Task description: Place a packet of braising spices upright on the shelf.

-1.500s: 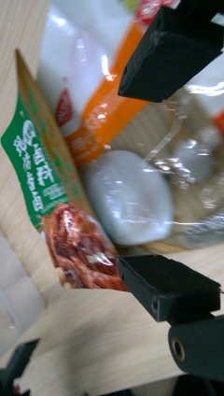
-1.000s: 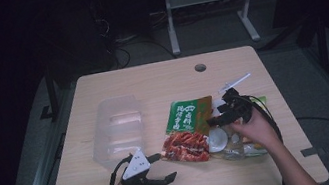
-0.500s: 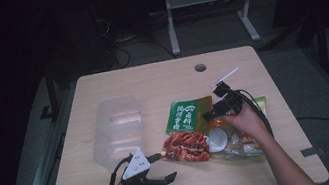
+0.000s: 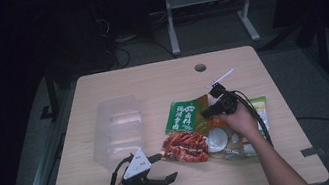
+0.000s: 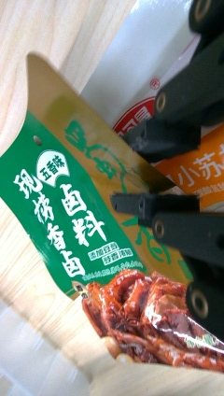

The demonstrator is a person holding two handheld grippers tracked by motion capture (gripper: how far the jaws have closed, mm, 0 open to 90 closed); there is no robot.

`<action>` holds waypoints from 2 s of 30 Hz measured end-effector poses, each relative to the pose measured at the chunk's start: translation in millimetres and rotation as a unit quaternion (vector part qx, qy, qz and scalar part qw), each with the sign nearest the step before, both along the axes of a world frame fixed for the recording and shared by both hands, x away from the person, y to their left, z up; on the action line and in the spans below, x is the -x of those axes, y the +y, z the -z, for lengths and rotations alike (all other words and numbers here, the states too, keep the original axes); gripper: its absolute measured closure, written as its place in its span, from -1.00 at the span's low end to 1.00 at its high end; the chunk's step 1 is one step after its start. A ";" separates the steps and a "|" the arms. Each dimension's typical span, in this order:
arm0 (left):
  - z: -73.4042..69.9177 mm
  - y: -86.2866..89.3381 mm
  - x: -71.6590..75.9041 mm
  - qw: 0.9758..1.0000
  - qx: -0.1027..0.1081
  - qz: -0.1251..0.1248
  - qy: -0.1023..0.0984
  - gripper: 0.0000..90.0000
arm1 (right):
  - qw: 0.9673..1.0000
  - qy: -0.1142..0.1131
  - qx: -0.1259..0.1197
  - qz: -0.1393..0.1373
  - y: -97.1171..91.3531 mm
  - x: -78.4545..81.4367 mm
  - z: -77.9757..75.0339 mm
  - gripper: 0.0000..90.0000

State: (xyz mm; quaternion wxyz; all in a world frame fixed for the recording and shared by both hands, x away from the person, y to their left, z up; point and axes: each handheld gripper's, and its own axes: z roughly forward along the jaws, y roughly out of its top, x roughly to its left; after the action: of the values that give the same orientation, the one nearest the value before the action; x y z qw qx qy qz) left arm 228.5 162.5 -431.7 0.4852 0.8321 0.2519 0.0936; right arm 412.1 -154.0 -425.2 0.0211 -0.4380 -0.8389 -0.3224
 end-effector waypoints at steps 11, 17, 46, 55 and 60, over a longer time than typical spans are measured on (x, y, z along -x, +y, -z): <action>-1.0 -3.2 -5.1 1.000 0.004 -0.002 0.011 -0.49 | 0.999 -0.034 -0.030 -0.027 -1.9 8.4 -13.2 0.99; -5.5 -6.8 -8.9 1.000 0.017 -0.008 0.014 -0.49 | 0.995 -0.064 -0.059 -0.040 -5.3 19.6 -30.4 0.99; 1.0 -48.7 -61.1 0.994 0.011 -0.069 0.085 -0.51 | 0.965 -0.182 -0.118 -0.150 -27.1 86.0 -85.2 1.00; 5.1 -56.6 -75.1 0.992 0.037 -0.050 0.112 0.29 | 0.964 -0.182 -0.119 -0.151 -29.9 86.0 -81.1 1.00; 3.3 -56.1 -72.8 0.993 0.047 -0.042 0.103 0.81 | 0.968 -0.178 -0.115 -0.137 -32.8 84.9 -77.3 0.99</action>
State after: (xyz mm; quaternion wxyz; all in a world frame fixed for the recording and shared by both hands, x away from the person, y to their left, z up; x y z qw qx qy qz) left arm 301.3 106.4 -435.1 0.4909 0.8022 0.3395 0.0157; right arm 327.3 -186.8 -347.9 -0.0347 -0.2491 -0.8385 -0.4833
